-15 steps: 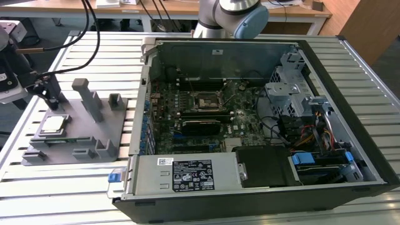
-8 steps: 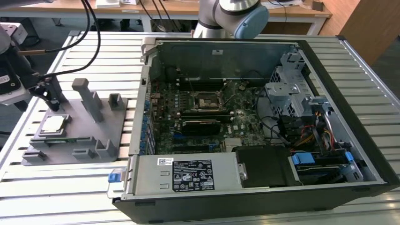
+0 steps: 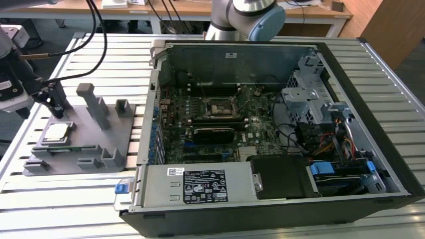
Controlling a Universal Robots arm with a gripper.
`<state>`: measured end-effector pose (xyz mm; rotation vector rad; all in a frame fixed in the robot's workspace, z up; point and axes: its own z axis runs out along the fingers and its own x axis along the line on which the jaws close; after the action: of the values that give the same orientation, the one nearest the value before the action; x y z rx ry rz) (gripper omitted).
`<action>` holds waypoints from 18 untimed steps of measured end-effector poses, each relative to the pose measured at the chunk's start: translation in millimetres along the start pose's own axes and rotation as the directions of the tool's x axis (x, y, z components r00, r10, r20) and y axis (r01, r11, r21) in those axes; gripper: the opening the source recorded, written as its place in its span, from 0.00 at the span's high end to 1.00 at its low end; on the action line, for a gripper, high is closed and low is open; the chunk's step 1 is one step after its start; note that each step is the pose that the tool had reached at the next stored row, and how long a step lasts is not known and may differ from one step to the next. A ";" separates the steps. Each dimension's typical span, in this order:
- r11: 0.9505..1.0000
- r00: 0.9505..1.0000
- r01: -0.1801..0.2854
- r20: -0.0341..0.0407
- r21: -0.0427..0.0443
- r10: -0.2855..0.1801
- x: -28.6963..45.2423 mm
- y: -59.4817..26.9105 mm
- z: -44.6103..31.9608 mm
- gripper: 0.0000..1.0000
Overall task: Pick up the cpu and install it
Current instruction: 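Pick up the cpu and move it towards the insertion slot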
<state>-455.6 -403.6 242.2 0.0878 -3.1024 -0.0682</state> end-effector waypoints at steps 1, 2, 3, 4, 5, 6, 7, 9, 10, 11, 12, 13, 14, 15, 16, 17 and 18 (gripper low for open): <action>1.000 1.000 0.000 -0.001 0.000 0.000 -0.1 0.0 0.5 0.28; 1.000 1.000 0.000 -0.002 0.000 0.000 0.0 0.0 0.8 0.28; 1.000 1.000 0.000 -0.003 0.000 0.000 0.0 0.0 1.4 0.28; 1.000 1.000 0.000 -0.003 0.000 0.000 0.0 -0.1 2.0 0.28; 1.000 1.000 0.000 -0.004 0.000 0.000 -0.1 -0.1 2.9 0.28; 1.000 1.000 0.000 -0.004 0.000 0.000 -0.2 -0.3 3.9 0.28; 1.000 1.000 0.000 -0.004 0.000 0.000 -0.2 -0.4 5.0 0.28; 1.000 1.000 0.000 -0.004 0.000 0.000 -0.3 -0.7 7.6 0.28; 1.000 1.000 0.000 -0.004 0.000 0.000 -0.3 -0.9 8.8 0.28; 1.000 1.000 0.000 -0.004 0.000 0.000 -0.4 -1.1 10.1 0.28; 1.000 1.000 0.000 -0.004 0.000 0.000 -0.4 -1.4 11.1 0.28; 1.000 1.000 0.002 -0.004 0.000 -0.002 -0.4 -1.8 12.2 0.28; 1.000 1.000 0.004 -0.004 0.000 -0.004 -0.4 -2.2 13.1 0.28; 1.000 1.000 0.007 -0.004 0.000 -0.007 -0.4 -2.6 14.0 0.28; 1.000 1.000 0.011 -0.004 0.001 -0.011 -0.4 -3.2 14.8 0.28; 1.000 1.000 0.013 -0.004 0.001 -0.013 -0.4 -3.8 15.5 0.28; 1.000 1.000 0.014 -0.004 0.001 -0.014 -0.4 -4.6 16.2 0.28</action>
<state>-455.5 -407.5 225.9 0.1103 -3.0979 -0.0671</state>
